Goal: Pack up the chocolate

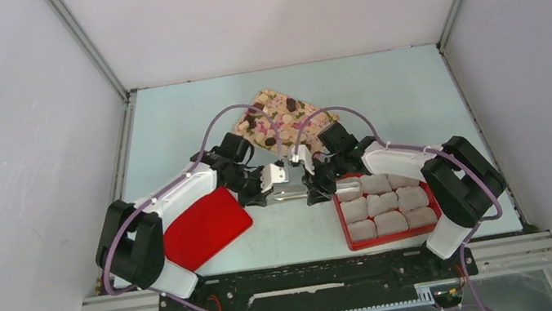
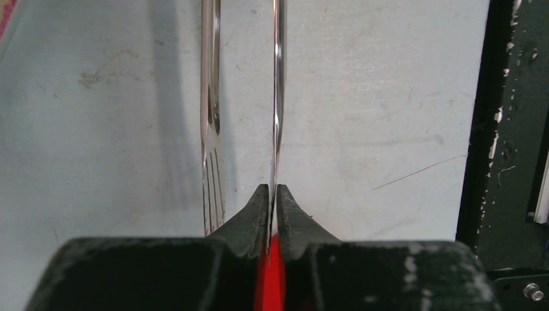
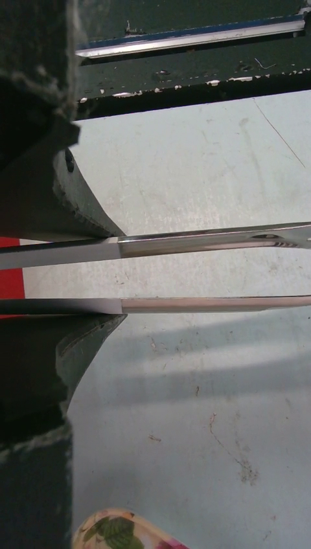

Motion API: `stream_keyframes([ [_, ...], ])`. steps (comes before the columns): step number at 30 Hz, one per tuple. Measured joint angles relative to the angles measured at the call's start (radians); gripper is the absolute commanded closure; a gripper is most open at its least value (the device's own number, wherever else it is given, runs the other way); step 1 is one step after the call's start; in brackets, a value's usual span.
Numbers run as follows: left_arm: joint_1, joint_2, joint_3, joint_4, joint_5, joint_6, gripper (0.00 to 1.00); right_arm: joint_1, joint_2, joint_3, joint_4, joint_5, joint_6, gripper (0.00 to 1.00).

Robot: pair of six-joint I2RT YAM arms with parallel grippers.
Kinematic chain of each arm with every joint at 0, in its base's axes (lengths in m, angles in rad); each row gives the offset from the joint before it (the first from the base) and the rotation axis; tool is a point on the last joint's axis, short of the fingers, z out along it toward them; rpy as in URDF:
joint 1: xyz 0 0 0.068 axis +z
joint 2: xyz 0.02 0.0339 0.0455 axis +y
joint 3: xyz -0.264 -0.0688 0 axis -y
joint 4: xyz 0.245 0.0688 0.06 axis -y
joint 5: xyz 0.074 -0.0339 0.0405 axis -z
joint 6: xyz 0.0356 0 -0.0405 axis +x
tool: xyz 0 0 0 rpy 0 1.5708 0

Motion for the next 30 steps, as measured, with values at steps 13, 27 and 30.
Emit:
stream_keyframes([
  [13,0.106,-0.122,-0.092,0.104,-0.005,-0.053,0.53,-0.015,-0.097,0.075,-0.177,0.049,-0.016,0.63],
  [27,0.297,-0.391,-0.13,0.143,-0.004,-0.302,0.5,-0.164,-0.065,0.44,-0.505,0.264,-0.025,0.54],
  [30,0.314,-0.399,-0.127,0.14,-0.027,-0.406,0.48,-0.187,0.008,0.555,-0.542,0.309,-0.003,0.55],
])
